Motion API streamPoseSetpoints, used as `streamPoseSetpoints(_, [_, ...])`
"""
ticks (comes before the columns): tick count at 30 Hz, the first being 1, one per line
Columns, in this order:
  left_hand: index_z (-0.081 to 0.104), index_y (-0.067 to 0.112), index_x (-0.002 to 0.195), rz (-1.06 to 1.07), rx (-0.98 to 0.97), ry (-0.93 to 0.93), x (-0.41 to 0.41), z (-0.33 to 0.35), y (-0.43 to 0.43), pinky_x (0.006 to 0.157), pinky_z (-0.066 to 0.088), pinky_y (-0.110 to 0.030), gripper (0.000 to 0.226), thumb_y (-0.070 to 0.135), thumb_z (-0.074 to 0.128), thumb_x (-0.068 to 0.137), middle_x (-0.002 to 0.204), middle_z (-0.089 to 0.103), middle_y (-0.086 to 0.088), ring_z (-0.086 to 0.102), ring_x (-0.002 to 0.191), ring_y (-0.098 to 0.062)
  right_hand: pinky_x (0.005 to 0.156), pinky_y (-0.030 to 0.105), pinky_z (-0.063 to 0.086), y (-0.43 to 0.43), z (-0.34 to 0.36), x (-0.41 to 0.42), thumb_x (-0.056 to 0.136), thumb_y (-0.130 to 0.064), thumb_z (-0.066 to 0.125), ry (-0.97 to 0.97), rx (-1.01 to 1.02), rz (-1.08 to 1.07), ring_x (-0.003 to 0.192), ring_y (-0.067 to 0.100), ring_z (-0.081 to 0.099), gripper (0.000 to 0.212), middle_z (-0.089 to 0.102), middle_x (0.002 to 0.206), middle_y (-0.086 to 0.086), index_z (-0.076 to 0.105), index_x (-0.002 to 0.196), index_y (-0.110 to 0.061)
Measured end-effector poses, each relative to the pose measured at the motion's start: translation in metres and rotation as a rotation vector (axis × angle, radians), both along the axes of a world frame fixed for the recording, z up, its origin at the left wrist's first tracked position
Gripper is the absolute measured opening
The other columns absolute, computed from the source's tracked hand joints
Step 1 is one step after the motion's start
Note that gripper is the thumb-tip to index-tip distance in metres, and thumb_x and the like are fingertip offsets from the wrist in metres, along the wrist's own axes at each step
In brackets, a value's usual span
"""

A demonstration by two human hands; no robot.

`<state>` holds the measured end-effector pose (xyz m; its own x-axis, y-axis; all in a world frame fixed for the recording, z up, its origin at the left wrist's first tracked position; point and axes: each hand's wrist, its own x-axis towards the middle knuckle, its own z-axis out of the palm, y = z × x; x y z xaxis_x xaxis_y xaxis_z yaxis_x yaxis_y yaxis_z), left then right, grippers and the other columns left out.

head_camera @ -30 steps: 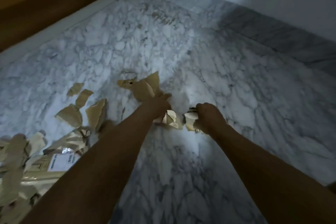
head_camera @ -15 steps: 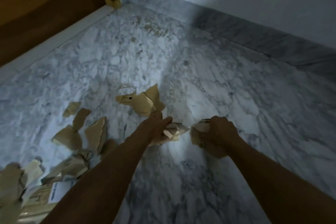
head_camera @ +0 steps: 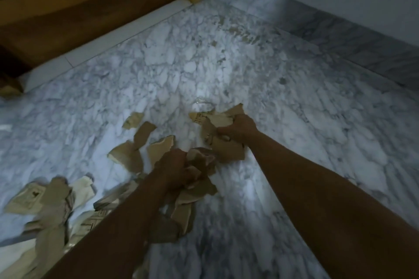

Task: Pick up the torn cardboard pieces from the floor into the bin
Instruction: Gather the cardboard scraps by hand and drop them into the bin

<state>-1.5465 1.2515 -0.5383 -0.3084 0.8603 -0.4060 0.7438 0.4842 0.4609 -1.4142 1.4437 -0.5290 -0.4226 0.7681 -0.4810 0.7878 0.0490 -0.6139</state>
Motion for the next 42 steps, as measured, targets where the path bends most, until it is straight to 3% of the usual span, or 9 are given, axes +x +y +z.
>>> streamPoseSetpoints(4, [0.060, 0.011, 0.104, -0.008, -0.094, 0.119, -0.001, -0.005, 0.001, 0.081, 0.045, -0.036, 0.052, 0.055, 0.064, 0.075, 0.093, 0.053, -0.002, 0.056, 0.093, -0.023, 0.101, 0.050, 0.047, -0.018, -0.016, -0.010, 0.065, -0.065, 0.073, -0.123, 0.148, -0.053, 0.121, 0.030, 0.056, 0.081, 0.060, 0.127, 0.005, 0.057, 0.130, -0.020])
streamPoseSetpoints(7, [0.060, 0.018, 0.111, -0.048, -0.198, 0.136, -0.009, -0.004, 0.006, 0.093, 0.047, -0.051, 0.063, 0.065, 0.060, 0.069, 0.109, 0.061, -0.004, 0.059, 0.103, -0.028, 0.082, 0.036, 0.054, -0.020, -0.011, 0.003, 0.071, -0.053, 0.079, 0.054, 0.101, 0.034, 0.105, 0.023, 0.064, 0.058, 0.066, 0.109, 0.002, 0.061, 0.117, -0.022])
streamPoseSetpoints(11, [0.066, 0.022, 0.117, -0.092, -0.241, 0.068, -0.041, 0.009, 0.030, 0.085, 0.055, -0.041, 0.090, 0.072, 0.063, 0.042, 0.112, 0.068, -0.001, 0.065, 0.098, -0.018, 0.053, 0.014, 0.043, -0.007, 0.013, 0.046, 0.070, -0.037, 0.087, 0.194, -0.011, 0.196, 0.078, 0.011, 0.061, 0.068, 0.060, 0.095, -0.003, 0.041, 0.119, -0.025])
streamPoseSetpoints(18, [0.066, 0.018, 0.114, -0.072, -0.147, 0.108, -0.056, 0.029, 0.122, 0.085, 0.057, -0.039, 0.097, 0.066, 0.077, 0.031, 0.111, 0.069, 0.000, 0.066, 0.096, -0.018, 0.069, 0.024, 0.038, 0.034, 0.016, 0.126, 0.080, -0.041, 0.076, -0.250, 0.364, 0.261, 0.092, 0.022, 0.065, 0.034, 0.070, 0.102, 0.004, 0.069, 0.102, -0.016])
streamPoseSetpoints(23, [0.052, 0.027, 0.132, 0.046, -0.039, 0.032, -0.035, 0.009, 0.138, 0.088, 0.048, -0.027, 0.062, 0.032, 0.078, 0.075, 0.123, 0.060, -0.001, 0.058, 0.118, -0.026, 0.057, 0.025, 0.035, 0.030, -0.011, 0.129, 0.074, -0.036, 0.072, -0.228, 0.488, 0.247, 0.077, 0.021, 0.063, 0.021, 0.062, 0.088, 0.004, 0.059, 0.079, -0.020])
streamPoseSetpoints(26, [0.048, 0.026, 0.139, -0.008, -0.150, 0.017, -0.040, 0.006, 0.135, 0.095, 0.043, -0.032, 0.068, 0.027, 0.079, 0.078, 0.124, 0.052, 0.003, 0.051, 0.122, -0.023, 0.049, 0.021, 0.031, 0.027, -0.015, 0.129, 0.073, -0.038, 0.071, -0.197, 0.457, 0.195, 0.070, 0.015, 0.060, 0.022, 0.060, 0.081, -0.003, 0.054, 0.074, -0.025])
streamPoseSetpoints(31, [0.059, 0.013, 0.127, -0.005, -0.043, 0.138, -0.027, 0.009, 0.129, 0.082, 0.040, -0.027, 0.054, 0.042, 0.066, 0.082, 0.119, 0.065, -0.009, 0.060, 0.108, -0.025, 0.063, 0.024, 0.045, 0.036, -0.005, 0.132, 0.075, -0.040, 0.079, -0.152, 0.183, 0.054, 0.076, 0.012, 0.060, 0.031, 0.068, 0.088, -0.003, 0.071, 0.095, -0.019])
streamPoseSetpoints(35, [0.066, 0.005, 0.111, -0.016, 0.009, 0.216, -0.009, 0.011, 0.109, 0.088, 0.047, -0.035, 0.041, 0.036, 0.060, 0.087, 0.113, 0.067, -0.012, 0.063, 0.107, -0.031, 0.062, 0.027, 0.054, 0.047, 0.023, 0.115, 0.069, -0.021, 0.088, 0.132, -0.168, -0.156, 0.080, 0.013, 0.065, 0.036, 0.068, 0.091, 0.002, 0.069, 0.097, -0.010])
streamPoseSetpoints(42, [0.053, 0.013, 0.130, 0.146, 0.080, -0.031, -0.018, 0.008, 0.033, 0.089, 0.052, -0.044, 0.079, 0.058, 0.048, 0.065, 0.118, 0.065, -0.012, 0.062, 0.105, -0.032, 0.092, 0.044, 0.055, 0.027, 0.012, 0.012, 0.073, -0.032, 0.083, 0.053, -0.083, -0.098, 0.102, 0.026, 0.065, 0.053, 0.067, 0.110, 0.012, 0.064, 0.115, -0.003])
